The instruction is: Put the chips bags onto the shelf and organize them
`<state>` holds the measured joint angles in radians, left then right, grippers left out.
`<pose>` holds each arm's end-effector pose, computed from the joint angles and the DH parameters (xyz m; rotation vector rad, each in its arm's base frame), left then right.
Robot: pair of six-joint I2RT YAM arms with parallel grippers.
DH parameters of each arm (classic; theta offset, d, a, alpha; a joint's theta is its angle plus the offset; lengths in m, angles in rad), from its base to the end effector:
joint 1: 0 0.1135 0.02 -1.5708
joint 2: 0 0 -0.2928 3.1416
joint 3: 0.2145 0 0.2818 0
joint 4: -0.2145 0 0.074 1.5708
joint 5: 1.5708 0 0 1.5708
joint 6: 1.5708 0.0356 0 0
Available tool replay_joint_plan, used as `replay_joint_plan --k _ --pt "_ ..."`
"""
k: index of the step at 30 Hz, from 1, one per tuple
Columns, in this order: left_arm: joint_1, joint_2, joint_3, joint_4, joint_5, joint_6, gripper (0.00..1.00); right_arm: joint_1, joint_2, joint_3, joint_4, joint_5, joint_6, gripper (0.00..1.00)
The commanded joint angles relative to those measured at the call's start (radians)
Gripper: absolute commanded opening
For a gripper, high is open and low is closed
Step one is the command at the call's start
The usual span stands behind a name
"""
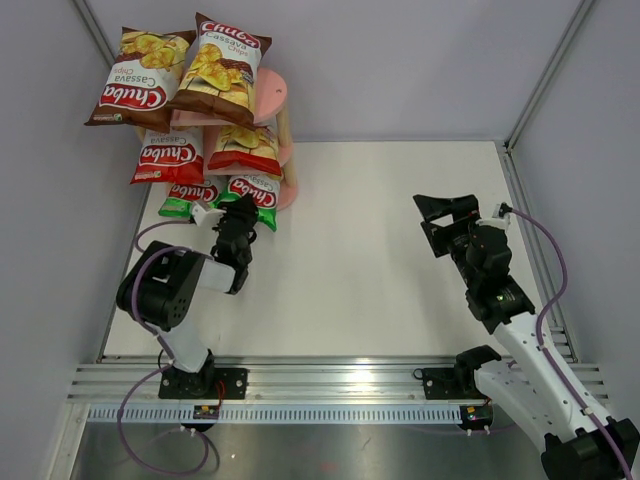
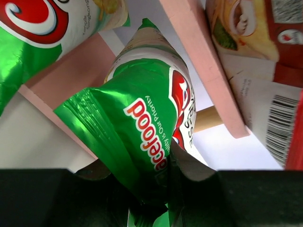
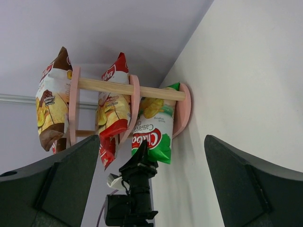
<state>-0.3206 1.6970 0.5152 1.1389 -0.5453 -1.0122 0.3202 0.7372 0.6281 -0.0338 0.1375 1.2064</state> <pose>0.3106 -0.0837 0.1675 -0.9359 1.3462 -0.5898 0.1834 0.0557 0.3244 0.8771 1.5952 0.9980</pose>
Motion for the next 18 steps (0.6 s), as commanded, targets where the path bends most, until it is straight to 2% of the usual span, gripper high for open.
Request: replay_joint_plan --k 1,8,13,15,18 --pt "0.003 0.041 0.063 0.114 0.005 0.023 0.23 -0.007 0.008 0.016 0.081 -0.050 -0.011 1.00" --pt "-0.012 0.098 0.111 0.053 0.010 -0.003 0.37 -0.009 0.005 0.010 0.095 -0.078 -0.028 1.00" --pt "-0.028 0.079 0.108 -0.079 -0.022 -0.055 0.46 -0.009 -0.019 -0.011 0.089 -0.068 -0.041 0.99" --pt "-0.035 0.070 0.098 -0.134 -0.039 -0.072 0.52 -0.007 -0.028 -0.018 0.087 -0.072 -0.042 0.99" --pt "-0.037 0.073 0.095 -0.162 -0.038 -0.094 0.53 -0.009 -0.044 -0.027 0.084 -0.076 -0.039 1.00"
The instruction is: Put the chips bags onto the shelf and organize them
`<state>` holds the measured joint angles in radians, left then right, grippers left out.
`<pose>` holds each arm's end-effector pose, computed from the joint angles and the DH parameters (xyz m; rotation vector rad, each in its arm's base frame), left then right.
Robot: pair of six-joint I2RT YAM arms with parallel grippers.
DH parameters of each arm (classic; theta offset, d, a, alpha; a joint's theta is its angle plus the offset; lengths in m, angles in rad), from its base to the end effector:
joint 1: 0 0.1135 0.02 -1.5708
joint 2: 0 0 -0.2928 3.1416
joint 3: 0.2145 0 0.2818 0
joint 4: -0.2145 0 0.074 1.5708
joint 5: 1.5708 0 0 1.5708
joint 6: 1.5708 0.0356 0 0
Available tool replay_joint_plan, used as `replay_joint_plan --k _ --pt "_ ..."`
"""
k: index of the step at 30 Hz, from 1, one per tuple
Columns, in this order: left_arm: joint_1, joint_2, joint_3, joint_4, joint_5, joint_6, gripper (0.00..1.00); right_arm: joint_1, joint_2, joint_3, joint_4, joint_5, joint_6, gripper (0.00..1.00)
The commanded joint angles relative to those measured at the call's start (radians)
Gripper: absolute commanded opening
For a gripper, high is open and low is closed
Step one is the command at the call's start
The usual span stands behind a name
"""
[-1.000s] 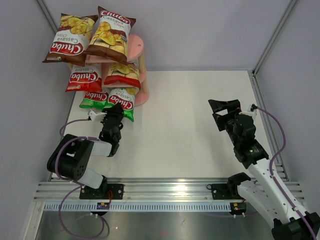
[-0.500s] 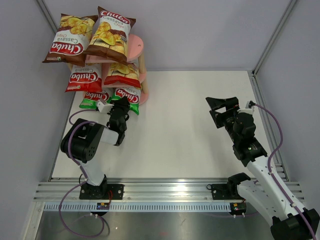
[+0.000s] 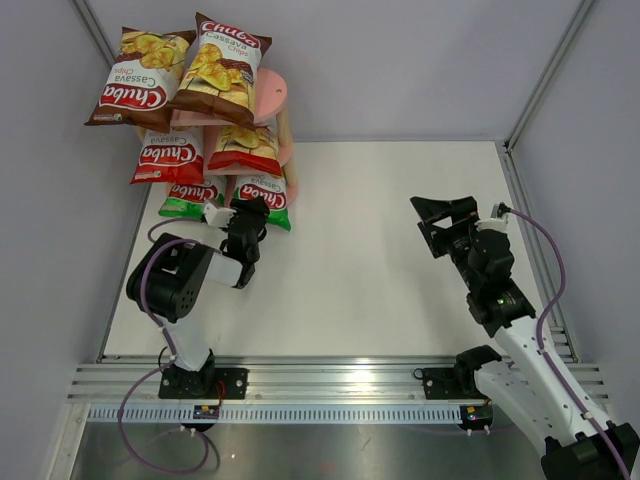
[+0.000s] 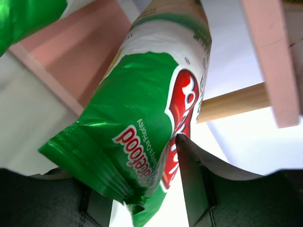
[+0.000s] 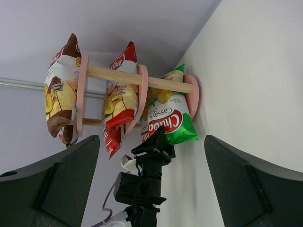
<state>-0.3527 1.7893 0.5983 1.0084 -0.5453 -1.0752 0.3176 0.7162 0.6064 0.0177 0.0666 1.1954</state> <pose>0.3292 -0.1015 0.1469 -0.9796 1.4635 -0.5723 0.1798 0.0566 0.3251 0.8057 1.5890 1.0715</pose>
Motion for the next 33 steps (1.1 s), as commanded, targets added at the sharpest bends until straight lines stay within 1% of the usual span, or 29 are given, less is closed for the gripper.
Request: replay_joint_plan --k 1,9,11,16,23,30,31,33 --pt "-0.005 -0.019 0.017 -0.036 -0.038 -0.032 0.53 -0.005 -0.030 -0.007 0.024 -0.007 -0.026 0.99" --pt "-0.002 -0.031 0.092 -0.192 -0.056 -0.035 0.52 -0.006 -0.073 -0.030 0.002 -0.007 -0.031 0.99" --pt "0.007 -0.027 0.112 -0.211 -0.054 -0.035 0.49 -0.006 -0.078 -0.034 -0.001 -0.008 -0.030 1.00" --pt "0.040 0.008 0.147 -0.222 -0.004 -0.032 0.45 -0.006 -0.077 -0.046 0.007 -0.007 -0.033 0.99" --pt "0.072 0.035 0.147 -0.194 0.018 -0.025 0.45 -0.006 -0.052 -0.051 0.024 -0.011 -0.033 1.00" --pt "0.073 0.048 0.129 -0.177 0.054 -0.023 0.47 -0.005 -0.047 -0.056 0.033 -0.021 -0.025 1.00" --pt "0.073 0.047 0.118 -0.169 0.056 -0.026 0.49 -0.006 -0.049 -0.056 0.030 -0.018 -0.025 1.00" --pt "0.073 0.029 0.097 -0.149 0.064 -0.040 0.60 -0.005 -0.054 -0.051 0.025 -0.016 -0.025 1.00"
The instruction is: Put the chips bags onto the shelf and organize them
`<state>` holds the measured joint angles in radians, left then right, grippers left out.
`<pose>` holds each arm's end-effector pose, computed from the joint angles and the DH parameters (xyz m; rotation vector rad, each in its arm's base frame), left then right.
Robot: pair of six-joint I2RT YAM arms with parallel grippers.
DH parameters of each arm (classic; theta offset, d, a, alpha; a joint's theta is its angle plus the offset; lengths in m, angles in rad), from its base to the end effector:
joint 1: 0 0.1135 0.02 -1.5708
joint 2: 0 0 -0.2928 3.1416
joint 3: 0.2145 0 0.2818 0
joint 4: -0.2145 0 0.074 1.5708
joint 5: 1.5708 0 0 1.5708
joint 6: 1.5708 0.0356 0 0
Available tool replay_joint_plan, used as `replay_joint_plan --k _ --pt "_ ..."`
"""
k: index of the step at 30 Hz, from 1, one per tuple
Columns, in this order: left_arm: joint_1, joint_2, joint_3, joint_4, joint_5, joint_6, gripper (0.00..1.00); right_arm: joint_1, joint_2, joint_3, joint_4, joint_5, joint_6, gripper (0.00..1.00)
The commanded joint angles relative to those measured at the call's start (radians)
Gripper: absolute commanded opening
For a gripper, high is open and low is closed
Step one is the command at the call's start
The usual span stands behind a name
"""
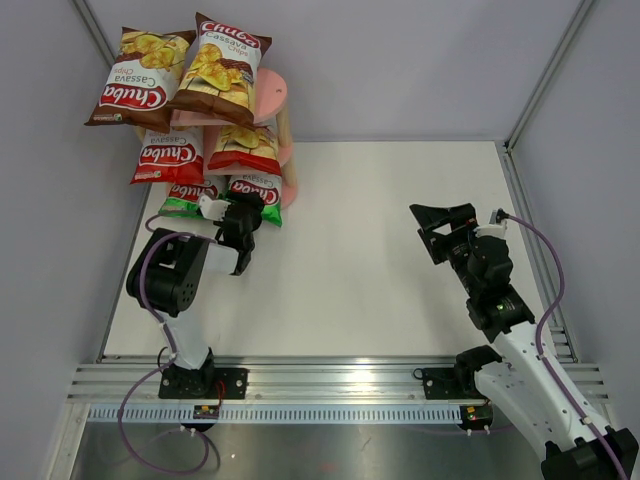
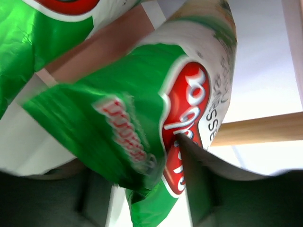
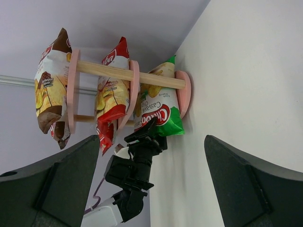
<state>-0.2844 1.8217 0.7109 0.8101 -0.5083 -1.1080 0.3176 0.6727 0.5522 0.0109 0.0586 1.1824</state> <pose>0.3591 -0.0869 0.1459 -1.0527 1.5357 -0.4997 0.1721 0.0544 0.3104 0.7964 1.6128 1.0596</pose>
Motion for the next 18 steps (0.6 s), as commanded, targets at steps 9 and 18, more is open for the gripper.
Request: replay_joint_plan --k 9,18 --pt "0.005 -0.113 -0.099 0.055 0.036 0.036 0.90 -0.008 -0.018 0.012 0.005 -0.002 -0.044 0.99" --pt "0.005 -0.320 -0.177 -0.176 0.054 0.063 0.99 -0.009 0.099 0.089 -0.043 -0.090 -0.229 0.99"
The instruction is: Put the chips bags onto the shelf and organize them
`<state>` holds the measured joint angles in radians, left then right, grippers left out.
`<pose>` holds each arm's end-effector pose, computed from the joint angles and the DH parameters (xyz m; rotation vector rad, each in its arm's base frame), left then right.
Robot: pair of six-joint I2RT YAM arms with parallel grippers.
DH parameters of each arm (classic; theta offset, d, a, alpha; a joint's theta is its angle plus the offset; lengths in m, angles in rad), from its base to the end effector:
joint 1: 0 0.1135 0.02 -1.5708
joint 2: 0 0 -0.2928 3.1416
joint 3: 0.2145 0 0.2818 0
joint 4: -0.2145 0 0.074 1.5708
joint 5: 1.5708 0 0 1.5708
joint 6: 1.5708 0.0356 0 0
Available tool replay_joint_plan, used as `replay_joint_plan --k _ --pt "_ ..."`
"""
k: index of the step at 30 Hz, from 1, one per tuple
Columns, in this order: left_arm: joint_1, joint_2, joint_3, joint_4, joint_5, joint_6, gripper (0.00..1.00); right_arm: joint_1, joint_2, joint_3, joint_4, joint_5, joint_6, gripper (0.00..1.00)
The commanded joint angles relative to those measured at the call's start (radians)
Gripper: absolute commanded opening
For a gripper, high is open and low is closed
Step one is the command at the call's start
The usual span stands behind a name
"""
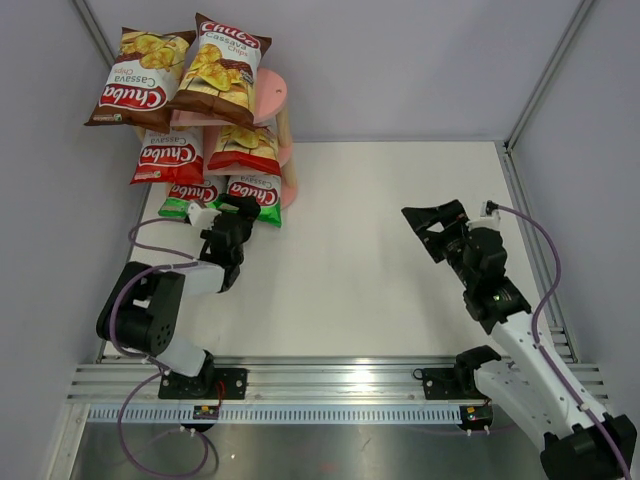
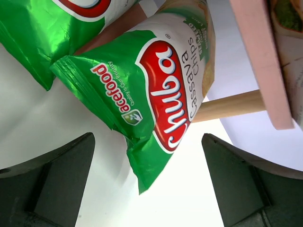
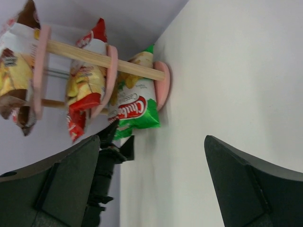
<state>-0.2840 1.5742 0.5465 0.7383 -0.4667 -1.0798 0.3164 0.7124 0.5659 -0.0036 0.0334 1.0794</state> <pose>0.3079 -0.0732 0.1714 -1.0092 1.5631 -0.5229 0.1790 0.0573 0.3077 0.7046 1.6860 0.9865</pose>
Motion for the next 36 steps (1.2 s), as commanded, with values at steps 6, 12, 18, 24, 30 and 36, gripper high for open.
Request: replay_joint_plan --k 6,12,18,24,30,36 --pt "0.006 -0.284 -0.028 -0.423 0.017 0.044 0.99 -0.019 0.264 0.221 -0.183 -0.130 -0.404 0.99" --pt "0.006 -0.480 0.018 -0.779 0.068 0.142 0.99 -0.019 0.216 0.258 -0.252 -0.066 -0.480 0.99" --pt "0.006 -0.629 0.081 -1.028 0.062 0.270 0.99 -0.019 0.133 0.345 -0.387 -0.015 -0.587 1.00" --pt "0.006 -0.741 0.222 -1.192 0.201 0.452 0.99 -0.019 0.084 0.437 -0.532 0.002 -0.700 1.00" --pt "0.006 -0.838 0.332 -1.347 0.272 0.609 0.99 -0.019 0.065 0.535 -0.677 -0.009 -0.769 0.99" --pt "0.006 -0.970 0.368 -1.428 0.336 0.725 0.99 -0.017 0.039 0.586 -0.745 -0.012 -0.776 0.99"
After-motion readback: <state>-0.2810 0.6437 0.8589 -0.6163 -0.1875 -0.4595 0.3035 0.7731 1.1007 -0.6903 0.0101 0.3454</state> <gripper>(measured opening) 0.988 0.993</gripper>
